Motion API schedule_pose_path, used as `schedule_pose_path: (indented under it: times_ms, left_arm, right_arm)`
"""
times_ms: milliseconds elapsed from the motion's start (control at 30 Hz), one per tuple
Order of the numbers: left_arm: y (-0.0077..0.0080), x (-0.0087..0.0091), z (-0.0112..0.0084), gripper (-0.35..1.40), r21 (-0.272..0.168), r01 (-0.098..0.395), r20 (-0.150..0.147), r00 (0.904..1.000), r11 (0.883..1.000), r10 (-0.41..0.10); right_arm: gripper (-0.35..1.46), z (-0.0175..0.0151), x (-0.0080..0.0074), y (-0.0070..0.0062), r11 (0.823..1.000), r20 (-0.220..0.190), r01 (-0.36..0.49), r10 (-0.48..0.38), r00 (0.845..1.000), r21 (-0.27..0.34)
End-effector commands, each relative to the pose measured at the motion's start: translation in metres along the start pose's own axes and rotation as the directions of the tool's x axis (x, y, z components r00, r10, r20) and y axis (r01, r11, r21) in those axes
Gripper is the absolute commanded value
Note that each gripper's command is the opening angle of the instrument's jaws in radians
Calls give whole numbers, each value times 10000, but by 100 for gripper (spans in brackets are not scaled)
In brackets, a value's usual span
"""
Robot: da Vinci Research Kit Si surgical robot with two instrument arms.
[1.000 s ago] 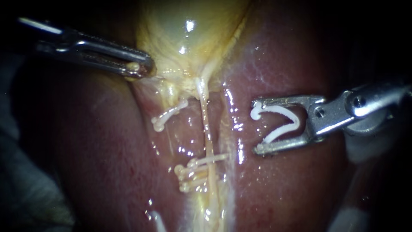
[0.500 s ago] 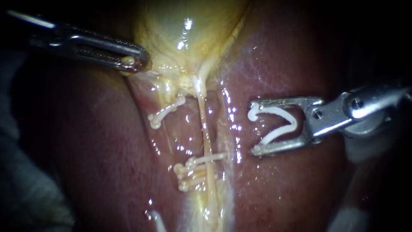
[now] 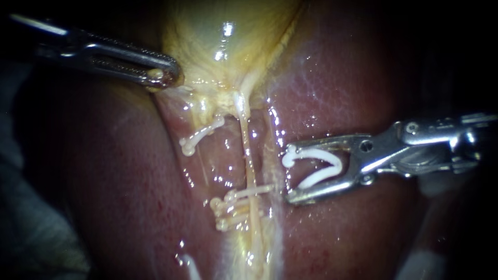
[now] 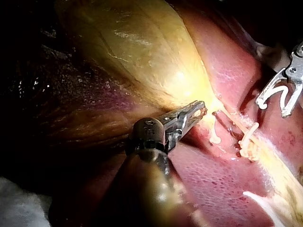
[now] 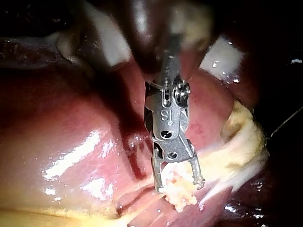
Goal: Clipping second clip right tube
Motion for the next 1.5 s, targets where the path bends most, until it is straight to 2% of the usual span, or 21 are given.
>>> schedule_pose_path:
  times_ms: [33,167,467,667,1000,1500]
  left_arm:
    - [0,0,0,-35,1,-1,1,10000,10000,1]
    - [1,0,0,-35,3,0,0,10000,10000,0]
    - [1,0,0,-35,5,0,-1,10000,10000,0]
    - [1,-1,0,-35,8,0,-2,10000,10000,0]
    - [1,-1,0,-35,10,2,-3,10000,10000,-2]
    - [1,-1,0,-35,13,4,-5,10000,10000,-4]
  right_arm:
    - [47,4,-2,3,9998,18,-175,175,9998,39]
    - [47,15,-10,14,9980,50,-607,606,9981,157]
    - [47,37,-40,45,9863,93,-1637,1636,9865,194]
    - [48,51,-53,58,9807,146,-1941,1938,9809,248]
    - [49,69,-56,64,9760,122,-2166,2164,9762,230]
    - [49,93,-52,66,9565,-625,-2830,2874,9558,704]
